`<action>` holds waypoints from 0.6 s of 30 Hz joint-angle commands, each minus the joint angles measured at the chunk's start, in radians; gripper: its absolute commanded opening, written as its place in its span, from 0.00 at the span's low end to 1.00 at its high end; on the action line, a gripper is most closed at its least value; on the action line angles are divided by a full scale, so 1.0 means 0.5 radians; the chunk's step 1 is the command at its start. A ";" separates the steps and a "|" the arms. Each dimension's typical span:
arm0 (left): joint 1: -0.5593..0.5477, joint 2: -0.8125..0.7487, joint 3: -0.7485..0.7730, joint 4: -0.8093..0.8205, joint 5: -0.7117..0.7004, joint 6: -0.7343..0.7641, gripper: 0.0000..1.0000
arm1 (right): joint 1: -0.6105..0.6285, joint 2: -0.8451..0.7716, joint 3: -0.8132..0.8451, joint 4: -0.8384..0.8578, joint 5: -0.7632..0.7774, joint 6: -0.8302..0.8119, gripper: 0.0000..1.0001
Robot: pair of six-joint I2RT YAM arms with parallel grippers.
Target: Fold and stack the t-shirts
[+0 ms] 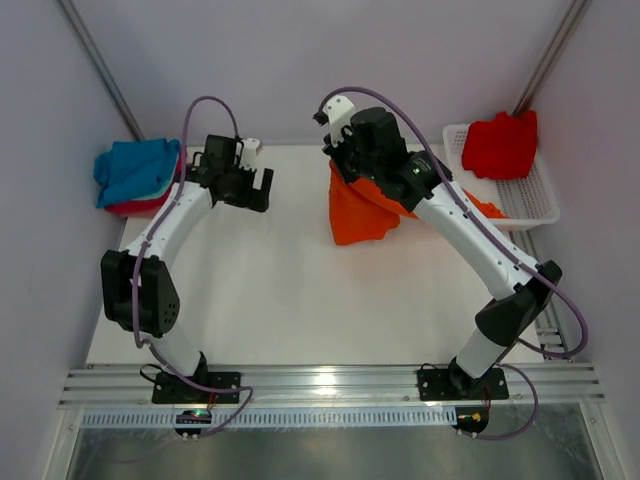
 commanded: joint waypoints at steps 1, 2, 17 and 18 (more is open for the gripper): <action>-0.176 -0.130 0.001 0.213 -1.027 -0.036 0.99 | 0.045 0.007 0.020 0.070 0.004 0.014 0.03; -0.237 -0.124 -0.033 0.277 -1.275 0.217 0.99 | 0.051 0.013 0.017 0.070 -0.011 0.011 0.03; -0.538 -0.127 -0.220 0.449 -1.325 0.637 0.99 | 0.076 0.038 -0.051 0.104 -0.063 0.005 0.03; -0.538 -0.173 -0.175 0.356 -1.090 0.512 0.99 | 0.076 0.041 -0.039 0.092 -0.133 0.002 0.03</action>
